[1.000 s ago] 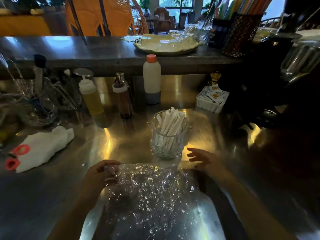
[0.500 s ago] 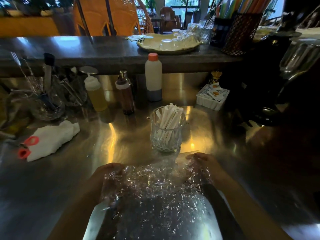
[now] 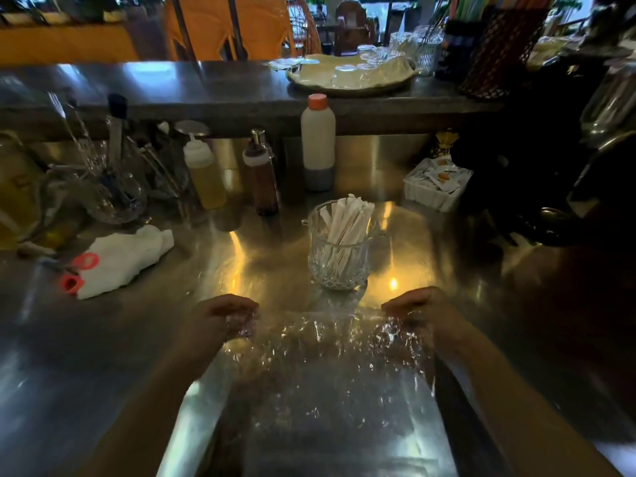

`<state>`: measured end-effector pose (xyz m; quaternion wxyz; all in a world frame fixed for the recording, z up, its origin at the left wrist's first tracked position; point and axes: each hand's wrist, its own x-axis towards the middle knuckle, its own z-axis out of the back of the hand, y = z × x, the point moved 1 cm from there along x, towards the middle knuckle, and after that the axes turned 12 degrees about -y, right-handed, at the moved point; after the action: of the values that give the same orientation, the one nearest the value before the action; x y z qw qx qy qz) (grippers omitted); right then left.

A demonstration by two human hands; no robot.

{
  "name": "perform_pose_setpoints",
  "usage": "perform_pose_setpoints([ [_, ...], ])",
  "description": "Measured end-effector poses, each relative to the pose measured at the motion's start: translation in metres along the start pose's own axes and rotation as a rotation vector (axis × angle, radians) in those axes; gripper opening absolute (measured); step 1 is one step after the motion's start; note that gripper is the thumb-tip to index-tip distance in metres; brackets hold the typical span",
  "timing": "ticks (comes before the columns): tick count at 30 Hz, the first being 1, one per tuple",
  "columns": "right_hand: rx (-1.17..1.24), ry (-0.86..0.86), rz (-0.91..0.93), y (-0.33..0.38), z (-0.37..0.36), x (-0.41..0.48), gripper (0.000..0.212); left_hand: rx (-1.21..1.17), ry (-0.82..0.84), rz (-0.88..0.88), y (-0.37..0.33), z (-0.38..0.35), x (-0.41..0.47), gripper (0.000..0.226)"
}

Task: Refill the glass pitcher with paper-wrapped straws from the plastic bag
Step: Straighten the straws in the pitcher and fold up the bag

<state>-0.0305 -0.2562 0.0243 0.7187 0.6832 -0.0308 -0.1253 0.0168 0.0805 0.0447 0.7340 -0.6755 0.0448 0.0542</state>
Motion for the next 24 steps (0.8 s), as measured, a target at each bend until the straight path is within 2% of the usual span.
perform_pose_setpoints([
  [2, 0.022, -0.034, -0.014, 0.005, 0.0, 0.004, 0.044, -0.086, -0.026, 0.014, -0.003, 0.0, 0.007, 0.05],
  [5, 0.082, -0.03, -0.014, 0.01, 0.002, 0.008, 0.039, -0.13, 0.008, 0.04, -0.006, -0.004, 0.013, 0.048],
  [8, 0.104, -0.031, -0.016, 0.014, 0.003, 0.011, 0.036, -0.187, 0.025, 0.053, -0.012, -0.005, 0.017, 0.02],
  [9, 0.091, -0.035, -0.009, 0.018, 0.002, 0.011, 0.037, -0.243, 0.015, 0.102, -0.012, -0.002, 0.019, 0.017],
  [11, 0.062, -0.04, 0.035, 0.022, 0.001, 0.012, 0.042, -0.297, 0.003, 0.254, -0.008, 0.002, 0.022, 0.03],
  [13, 0.019, -0.043, 0.079, 0.026, 0.0, 0.014, 0.046, -0.153, 0.034, 0.297, -0.006, 0.003, 0.019, 0.039],
  [15, -0.015, -0.056, 0.112, 0.028, 0.001, 0.016, 0.047, -0.026, 0.007, 0.207, -0.004, -0.001, 0.013, 0.024],
  [17, -0.102, -0.076, 0.175, 0.03, 0.004, 0.019, 0.054, -0.022, -0.057, 0.098, -0.01, -0.006, 0.008, 0.006],
  [19, -0.272, -0.139, 0.275, 0.031, 0.007, 0.019, 0.053, -0.018, -0.096, -0.03, -0.02, -0.006, 0.007, 0.007],
  [21, -0.44, -0.304, 0.406, 0.034, 0.011, 0.018, 0.036, 0.074, -0.123, -0.195, -0.037, -0.003, 0.007, 0.018],
  [23, -0.483, -0.413, 0.482, 0.045, 0.009, 0.014, 0.023, 0.192, -0.077, -0.354, -0.058, -0.001, 0.002, 0.029],
  [24, -0.474, -0.403, 0.5, 0.054, 0.004, 0.011, 0.021, 0.243, -0.03, -0.419, -0.069, -0.002, -0.001, 0.03],
])
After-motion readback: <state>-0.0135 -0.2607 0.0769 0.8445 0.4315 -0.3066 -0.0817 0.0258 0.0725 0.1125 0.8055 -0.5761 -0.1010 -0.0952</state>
